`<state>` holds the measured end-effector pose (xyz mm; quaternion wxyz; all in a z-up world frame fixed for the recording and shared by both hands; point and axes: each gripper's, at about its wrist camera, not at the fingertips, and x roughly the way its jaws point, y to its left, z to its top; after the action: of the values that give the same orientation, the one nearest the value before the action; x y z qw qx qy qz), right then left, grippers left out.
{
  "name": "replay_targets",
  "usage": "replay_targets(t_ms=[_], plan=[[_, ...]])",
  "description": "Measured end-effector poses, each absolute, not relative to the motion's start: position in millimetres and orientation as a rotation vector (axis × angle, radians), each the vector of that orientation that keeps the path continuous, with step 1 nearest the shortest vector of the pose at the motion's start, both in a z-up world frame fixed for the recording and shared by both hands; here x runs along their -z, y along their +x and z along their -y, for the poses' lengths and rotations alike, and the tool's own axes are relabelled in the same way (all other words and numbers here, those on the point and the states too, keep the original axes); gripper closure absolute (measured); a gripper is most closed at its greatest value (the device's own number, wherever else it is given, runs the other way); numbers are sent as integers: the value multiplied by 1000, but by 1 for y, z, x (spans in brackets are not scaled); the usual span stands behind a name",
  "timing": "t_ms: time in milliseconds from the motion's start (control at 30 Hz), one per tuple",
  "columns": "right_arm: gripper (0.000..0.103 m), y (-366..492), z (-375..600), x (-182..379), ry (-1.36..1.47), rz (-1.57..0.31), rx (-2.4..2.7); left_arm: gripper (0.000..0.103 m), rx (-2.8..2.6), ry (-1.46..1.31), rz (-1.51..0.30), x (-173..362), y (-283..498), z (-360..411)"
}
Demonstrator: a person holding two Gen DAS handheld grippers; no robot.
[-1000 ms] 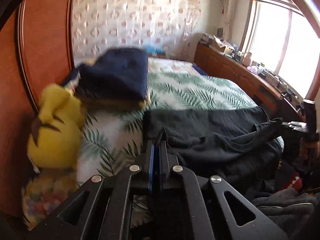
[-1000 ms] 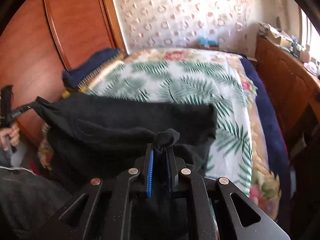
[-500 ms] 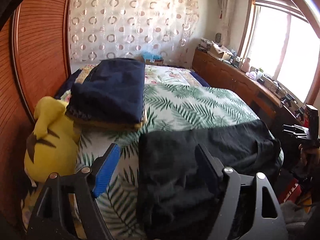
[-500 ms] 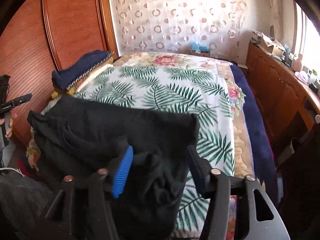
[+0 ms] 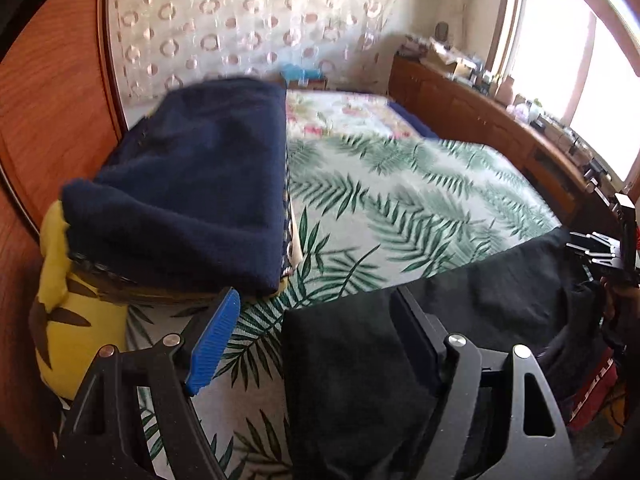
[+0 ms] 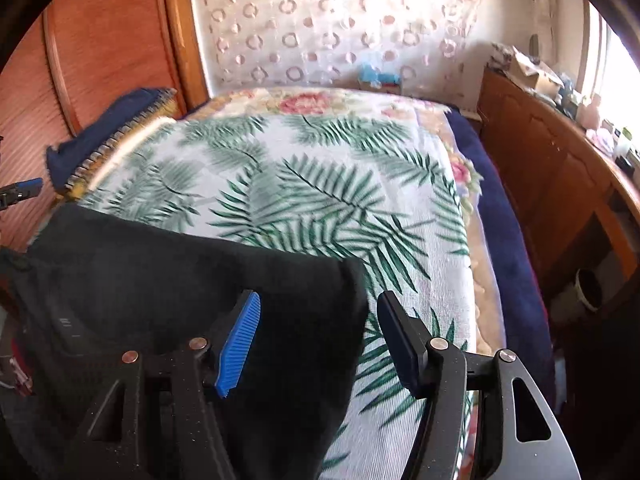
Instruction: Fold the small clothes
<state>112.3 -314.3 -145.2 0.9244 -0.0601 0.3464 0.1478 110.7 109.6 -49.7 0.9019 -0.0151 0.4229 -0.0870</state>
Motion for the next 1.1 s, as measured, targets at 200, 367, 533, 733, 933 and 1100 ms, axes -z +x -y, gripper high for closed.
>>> replay_targets(t_ms=[200,367,533,733,933,1100], plan=[[39,127,316,151,-99,-738,-299,25,165,-16,-980,83,119,-107],[37,129,311,153,-125,-719,-292,25,165,-23,-996,97,113,-107],[36,130,313,159,-128,-714,-294,25,158,-13,-988,96,112,-104],[34,131,315,161,-129,-711,-297,31,162,4,-962,98,110,-101],[62,132,312,160,-143,-704,-316,88,290,8,-966,92,102,-88],[88,122,298,157,-168,-706,-378,91,314,3,-889,68,82,-81]])
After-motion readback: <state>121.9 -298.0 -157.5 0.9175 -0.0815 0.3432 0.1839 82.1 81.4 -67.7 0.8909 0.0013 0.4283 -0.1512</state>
